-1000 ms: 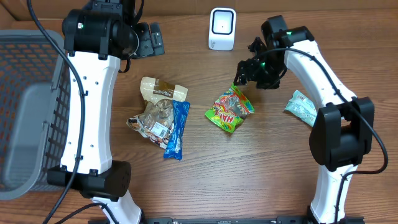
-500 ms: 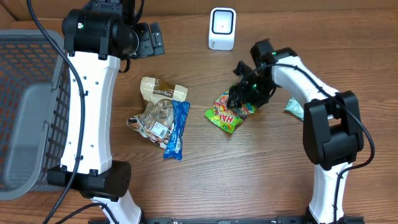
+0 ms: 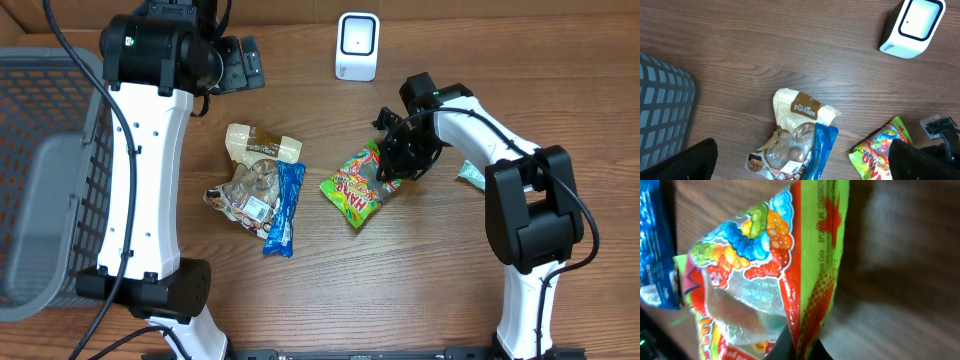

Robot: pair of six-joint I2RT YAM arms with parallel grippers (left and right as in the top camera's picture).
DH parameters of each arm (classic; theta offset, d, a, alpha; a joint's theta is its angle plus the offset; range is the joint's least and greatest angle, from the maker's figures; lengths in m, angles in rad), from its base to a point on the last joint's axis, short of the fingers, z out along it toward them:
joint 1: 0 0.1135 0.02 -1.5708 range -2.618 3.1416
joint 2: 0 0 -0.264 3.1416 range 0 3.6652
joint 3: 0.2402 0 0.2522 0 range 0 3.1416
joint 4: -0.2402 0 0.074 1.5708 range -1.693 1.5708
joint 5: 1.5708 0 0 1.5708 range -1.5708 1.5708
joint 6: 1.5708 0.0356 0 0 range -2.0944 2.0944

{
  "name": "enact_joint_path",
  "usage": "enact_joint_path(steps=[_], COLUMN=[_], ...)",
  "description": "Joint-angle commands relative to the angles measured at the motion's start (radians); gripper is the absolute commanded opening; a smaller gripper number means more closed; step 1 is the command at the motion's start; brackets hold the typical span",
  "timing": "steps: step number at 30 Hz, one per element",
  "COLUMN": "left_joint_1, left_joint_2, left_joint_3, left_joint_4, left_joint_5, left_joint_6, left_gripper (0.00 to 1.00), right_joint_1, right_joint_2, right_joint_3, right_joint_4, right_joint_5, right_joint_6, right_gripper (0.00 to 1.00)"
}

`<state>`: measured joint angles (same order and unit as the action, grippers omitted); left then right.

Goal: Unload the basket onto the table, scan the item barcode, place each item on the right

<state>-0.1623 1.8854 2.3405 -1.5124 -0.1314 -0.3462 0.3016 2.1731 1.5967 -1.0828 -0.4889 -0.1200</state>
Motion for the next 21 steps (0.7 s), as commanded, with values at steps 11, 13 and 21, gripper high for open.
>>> enact_joint_path(steps=[11,13,21], left_joint_1=[-0.002,-0.002,-0.002], left_joint_2=[0.002,0.002,0.002], left_joint_3=[-0.006,-0.006,-0.006], left_joint_4=[0.002,0.002,0.002], left_joint_5=[0.001,0.001,0.001], left_joint_6=[-0.021,-0.021,-0.021], left_gripper=[1.00,1.00,1.00], right_joint_1=[0.113,0.160,0.328], right_joint_2=[-0.161,-0.153,-0.063], right_joint_3=[0.236,0.224,0.187], right_joint_4=[-0.102,-0.119,-0.075], right_joint_5=[1.108,1.276,1.375], right_joint_6=[0.440,0.440,0.462], right_gripper=[0.04,0.04,0.04])
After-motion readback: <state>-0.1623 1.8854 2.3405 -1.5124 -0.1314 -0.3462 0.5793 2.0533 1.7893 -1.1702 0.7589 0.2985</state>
